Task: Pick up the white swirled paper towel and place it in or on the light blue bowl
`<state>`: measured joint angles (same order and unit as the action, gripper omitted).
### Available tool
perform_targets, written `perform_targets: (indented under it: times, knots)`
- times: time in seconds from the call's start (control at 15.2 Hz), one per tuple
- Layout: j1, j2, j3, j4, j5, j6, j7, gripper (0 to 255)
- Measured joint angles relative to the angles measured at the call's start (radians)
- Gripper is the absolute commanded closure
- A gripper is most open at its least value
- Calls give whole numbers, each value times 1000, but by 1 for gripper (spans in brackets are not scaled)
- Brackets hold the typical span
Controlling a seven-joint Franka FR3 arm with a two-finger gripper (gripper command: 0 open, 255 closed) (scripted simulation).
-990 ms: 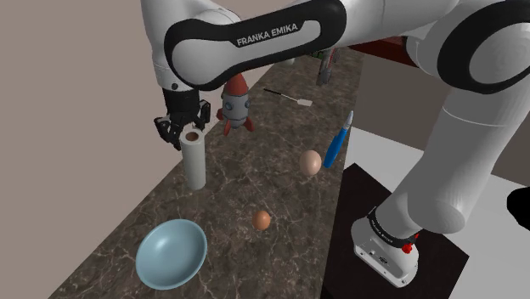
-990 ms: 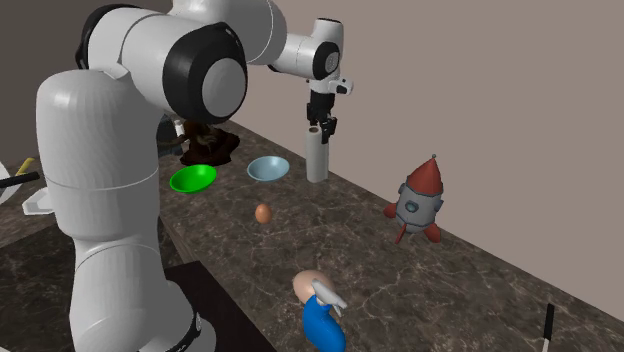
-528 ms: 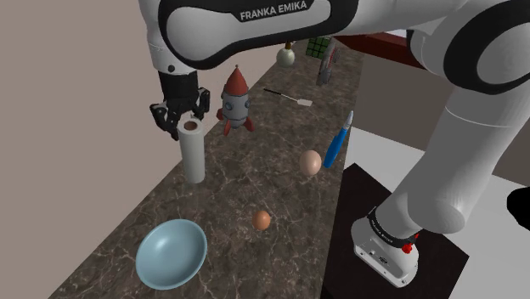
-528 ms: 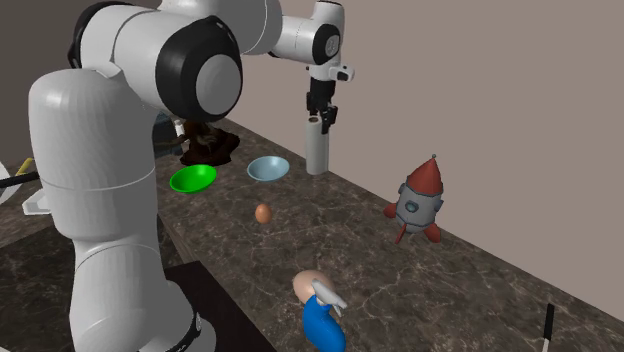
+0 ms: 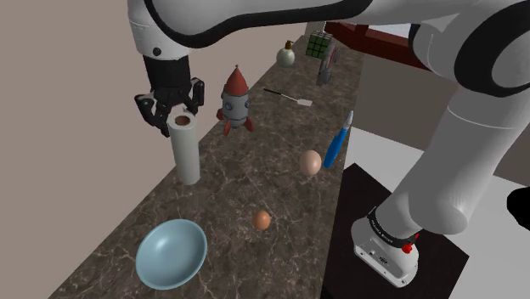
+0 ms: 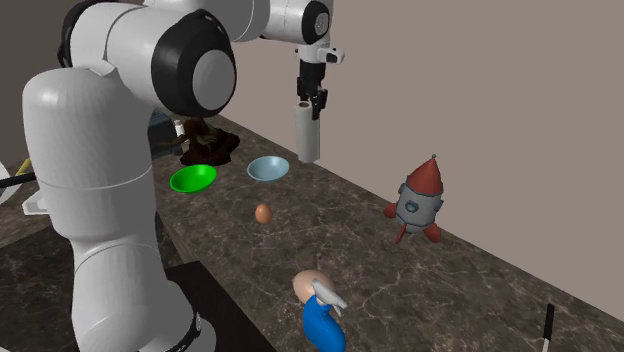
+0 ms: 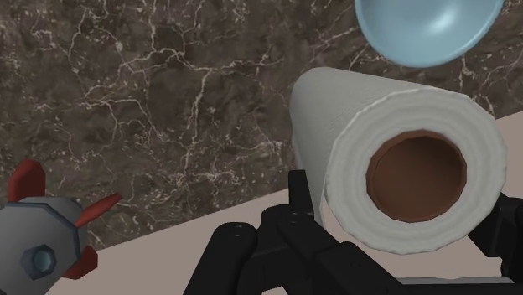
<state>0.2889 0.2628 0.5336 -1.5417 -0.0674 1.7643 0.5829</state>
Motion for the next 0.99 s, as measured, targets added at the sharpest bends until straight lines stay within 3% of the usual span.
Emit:
perform_targets:
  times: [0.26, 0.79, 0.99]
  knots:
    - [55, -9, 31, 20, -2, -25, 83, 255]
    - [204, 63, 83, 202, -53, -142, 266, 255]
    - [230, 75, 90, 219, -63, -148, 297, 255]
